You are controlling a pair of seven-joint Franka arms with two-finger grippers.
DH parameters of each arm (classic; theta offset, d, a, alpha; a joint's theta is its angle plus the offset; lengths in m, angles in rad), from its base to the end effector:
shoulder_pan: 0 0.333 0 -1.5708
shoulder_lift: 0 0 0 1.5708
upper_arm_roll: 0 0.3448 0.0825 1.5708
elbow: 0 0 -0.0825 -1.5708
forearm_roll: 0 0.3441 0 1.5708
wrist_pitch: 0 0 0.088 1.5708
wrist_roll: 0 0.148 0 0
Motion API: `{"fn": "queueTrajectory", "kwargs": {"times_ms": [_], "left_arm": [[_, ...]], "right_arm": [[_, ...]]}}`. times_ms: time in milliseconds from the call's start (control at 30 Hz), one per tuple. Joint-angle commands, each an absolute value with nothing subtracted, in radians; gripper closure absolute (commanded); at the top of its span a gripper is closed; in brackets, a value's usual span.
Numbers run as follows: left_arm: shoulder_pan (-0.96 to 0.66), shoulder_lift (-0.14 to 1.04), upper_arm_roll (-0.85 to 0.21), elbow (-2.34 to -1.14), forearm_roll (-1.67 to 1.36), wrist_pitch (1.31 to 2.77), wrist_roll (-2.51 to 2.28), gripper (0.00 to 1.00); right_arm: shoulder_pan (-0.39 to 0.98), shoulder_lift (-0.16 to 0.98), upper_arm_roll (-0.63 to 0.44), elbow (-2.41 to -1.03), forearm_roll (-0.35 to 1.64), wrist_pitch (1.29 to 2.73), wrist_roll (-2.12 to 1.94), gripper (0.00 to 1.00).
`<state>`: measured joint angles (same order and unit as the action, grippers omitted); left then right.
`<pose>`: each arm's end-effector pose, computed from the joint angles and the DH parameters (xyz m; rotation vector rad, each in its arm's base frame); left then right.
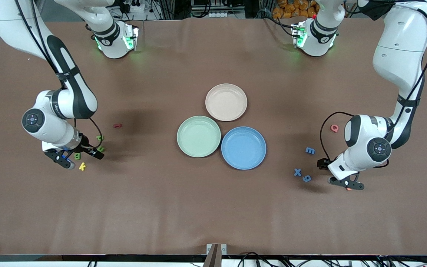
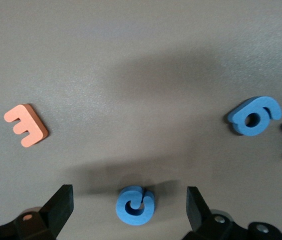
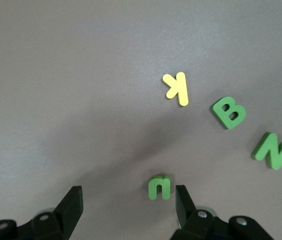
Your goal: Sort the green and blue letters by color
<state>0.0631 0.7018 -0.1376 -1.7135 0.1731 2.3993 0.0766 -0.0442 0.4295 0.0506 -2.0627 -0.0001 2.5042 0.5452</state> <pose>0.6616 -0.0342 0.1946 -3.0902 0.3842 0.0094 0.5822 0.0030 0.2413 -3.0036 0.8368 -0.0099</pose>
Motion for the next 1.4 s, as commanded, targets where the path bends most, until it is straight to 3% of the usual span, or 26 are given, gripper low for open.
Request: {"fn": "queueTrajectory", "kwargs": {"times_ms": [0, 567, 600, 767, 867, 1133, 1367], "left_arm": [[0.069, 0.706, -0.140, -1.715, 0.196, 2.407, 0.089, 0.00], [0.074, 0.703, -0.138, -1.750, 0.196, 2.399, 0.089, 0.00], [0.074, 0.703, -0.140, -1.750, 0.196, 2.399, 0.089, 0.04], [0.089, 0.701, -0.140, -1.752, 0.196, 2.399, 0.089, 0.43], [0.089, 0.701, -0.140, -1.752, 0.196, 2.399, 0.087, 0.61], [0.087, 0.699, -0.140, -1.752, 0.195, 2.399, 0.071, 0.86], [0.086, 0.696, -0.141, -1.746, 0.193, 2.399, 0.068, 0.98]], "right_arm": [[-0.040, 0.448, 0.052, -2.057, 0.008, 2.514, 0.563, 0.21], [-0.031, 0.456, 0.049, -2.114, -0.029, 2.553, 0.551, 0.23], [-0.031, 0.456, 0.049, -2.115, -0.037, 2.553, 0.551, 0.23], [-0.035, 0.457, 0.049, -2.118, -0.078, 2.551, 0.549, 0.25], [-0.035, 0.459, 0.049, -2.117, -0.092, 2.549, 0.548, 0.26], [-0.038, 0.469, 0.049, -2.115, -0.101, 2.553, 0.548, 0.30], [-0.043, 0.480, 0.049, -2.114, -0.103, 2.556, 0.543, 0.32]]}}
